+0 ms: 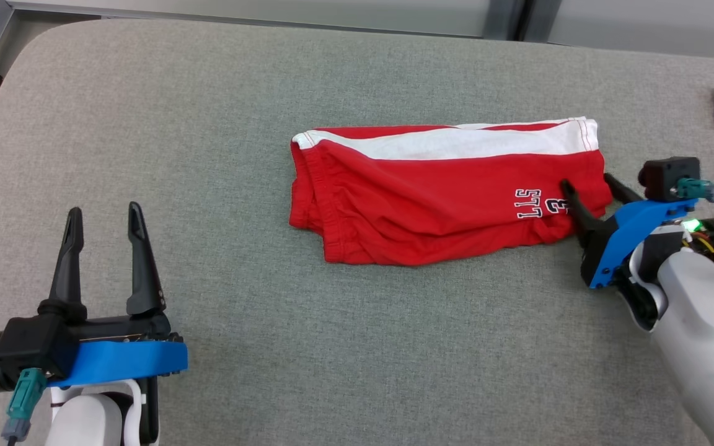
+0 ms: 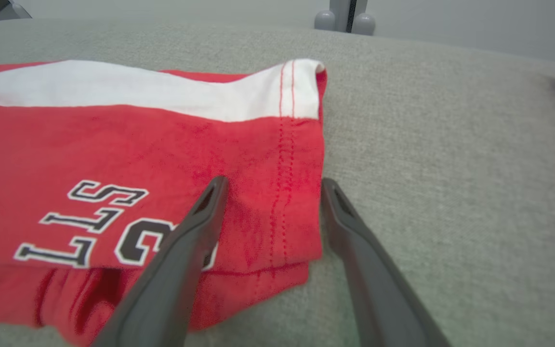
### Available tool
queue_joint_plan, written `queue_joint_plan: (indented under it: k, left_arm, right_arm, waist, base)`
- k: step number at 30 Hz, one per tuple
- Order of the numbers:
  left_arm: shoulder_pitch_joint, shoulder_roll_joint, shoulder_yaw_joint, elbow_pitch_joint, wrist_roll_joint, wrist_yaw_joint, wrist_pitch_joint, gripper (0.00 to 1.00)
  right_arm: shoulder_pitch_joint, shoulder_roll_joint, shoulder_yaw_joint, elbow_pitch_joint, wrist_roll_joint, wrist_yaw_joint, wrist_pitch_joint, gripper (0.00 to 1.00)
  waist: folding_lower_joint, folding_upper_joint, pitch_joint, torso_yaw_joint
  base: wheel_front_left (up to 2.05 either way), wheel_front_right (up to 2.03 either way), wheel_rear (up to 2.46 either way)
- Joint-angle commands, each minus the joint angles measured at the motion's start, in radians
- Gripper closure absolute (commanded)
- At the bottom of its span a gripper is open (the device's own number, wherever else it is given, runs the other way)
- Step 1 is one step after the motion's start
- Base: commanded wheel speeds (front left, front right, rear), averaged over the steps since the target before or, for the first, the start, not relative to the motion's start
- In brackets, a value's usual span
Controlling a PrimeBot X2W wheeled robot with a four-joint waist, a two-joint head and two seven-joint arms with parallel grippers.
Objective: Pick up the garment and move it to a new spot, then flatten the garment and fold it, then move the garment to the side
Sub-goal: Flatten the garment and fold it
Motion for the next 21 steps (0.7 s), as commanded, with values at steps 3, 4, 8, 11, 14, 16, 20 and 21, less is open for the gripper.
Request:
queue_joint_plan:
  k: [3,4,8,11,14,16,20,21]
  left_arm:
    - [0.019,-0.021,0.03,-0.006,0.027,-0.025,-0.004,0.0]
    - [0.018,-0.026,0.033,-0.004,0.032,-0.029,-0.004,0.0]
    - [0.016,-0.04,0.045,0.002,0.046,-0.044,-0.004,0.0]
    - [0.013,-0.048,0.057,0.007,0.06,-0.055,-0.004,0.0]
    - [0.017,-0.054,0.063,0.014,0.071,-0.066,-0.004,0.0]
    - [0.024,-0.057,0.07,0.019,0.079,-0.071,-0.004,0.0]
    - [0.043,-0.061,0.086,0.023,0.093,-0.08,-0.004,0.0]
    - [0.046,-0.062,0.089,0.023,0.095,-0.082,-0.004,0.0]
  right_arm:
    - [0.016,0.02,0.009,0.021,0.025,0.0,0.032,0.53]
    - [0.02,0.022,0.014,0.023,0.03,0.0,0.037,0.93]
    - [0.026,0.028,0.017,0.018,0.051,0.0,0.039,1.0]
    - [0.027,0.028,0.015,0.007,0.068,0.0,0.01,1.0]
    - [0.04,0.031,0.013,-0.003,0.089,0.0,-0.017,1.0]
    - [0.058,0.031,0.015,-0.015,0.104,0.0,-0.033,1.0]
    - [0.115,0.02,0.016,-0.046,0.14,0.0,-0.061,1.0]
    - [0.129,0.013,0.015,-0.054,0.15,0.0,-0.068,1.0]
  waist:
    - [0.0001,0.0,-0.001,0.006]
    - [0.0001,0.0,-0.002,0.006]
    - [0.0001,0.0,-0.003,0.004]
    - [0.0001,0.0,-0.011,-0.009]
    - [0.0001,0.0,-0.028,-0.025]
    - [0.0001,0.0,-0.043,-0.041]
    - [0.0001,0.0,-0.074,-0.075]
    - [0.0001,0.0,-0.081,-0.082]
  base:
    - [0.0,0.0,0.0]
    - [0.0,0.0,0.0]
    - [0.0,0.0,0.0]
    - [0.0,0.0,0.0]
    - [0.0,0.0,0.0]
    - [0.0,0.0,0.0]
    - [0.0,0.0,0.0]
    - [0.0,0.0,0.0]
